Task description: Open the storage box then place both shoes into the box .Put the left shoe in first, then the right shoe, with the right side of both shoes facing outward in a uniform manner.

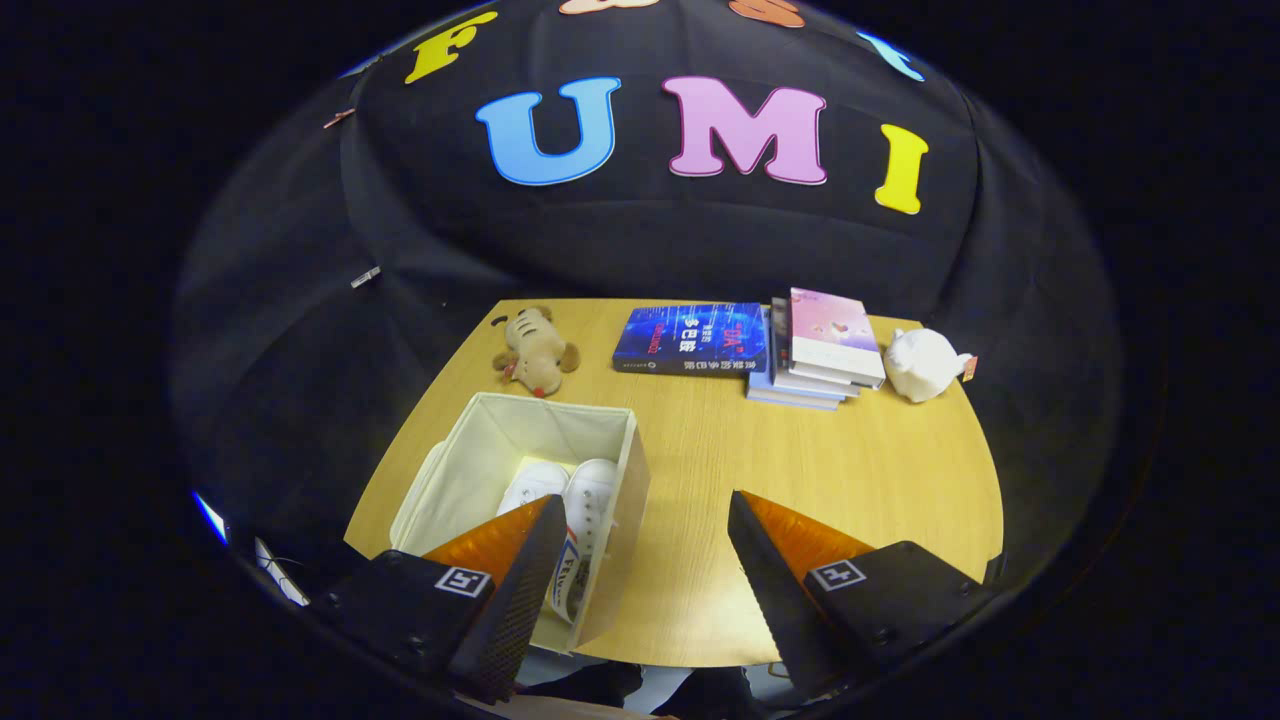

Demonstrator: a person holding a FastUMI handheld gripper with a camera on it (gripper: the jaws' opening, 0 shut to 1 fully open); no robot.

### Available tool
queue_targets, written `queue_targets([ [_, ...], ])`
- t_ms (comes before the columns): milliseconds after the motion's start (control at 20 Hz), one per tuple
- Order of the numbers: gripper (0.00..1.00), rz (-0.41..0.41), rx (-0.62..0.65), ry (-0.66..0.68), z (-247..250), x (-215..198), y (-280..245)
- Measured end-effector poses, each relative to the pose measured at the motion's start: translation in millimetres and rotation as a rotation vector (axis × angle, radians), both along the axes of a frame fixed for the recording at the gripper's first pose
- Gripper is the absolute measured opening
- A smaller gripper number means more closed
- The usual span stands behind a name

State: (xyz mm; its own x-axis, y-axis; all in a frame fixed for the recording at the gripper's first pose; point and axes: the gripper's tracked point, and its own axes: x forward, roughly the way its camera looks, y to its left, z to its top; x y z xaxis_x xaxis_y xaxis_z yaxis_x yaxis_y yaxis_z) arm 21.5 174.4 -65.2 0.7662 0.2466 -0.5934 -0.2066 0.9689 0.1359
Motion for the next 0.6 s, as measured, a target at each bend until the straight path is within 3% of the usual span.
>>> queue_targets([
  [400,0.99,-0.113,0.052,-0.356,95,24,-89],
  [600,0.99,-0.112,0.048,-0.51,131,25,-136],
])
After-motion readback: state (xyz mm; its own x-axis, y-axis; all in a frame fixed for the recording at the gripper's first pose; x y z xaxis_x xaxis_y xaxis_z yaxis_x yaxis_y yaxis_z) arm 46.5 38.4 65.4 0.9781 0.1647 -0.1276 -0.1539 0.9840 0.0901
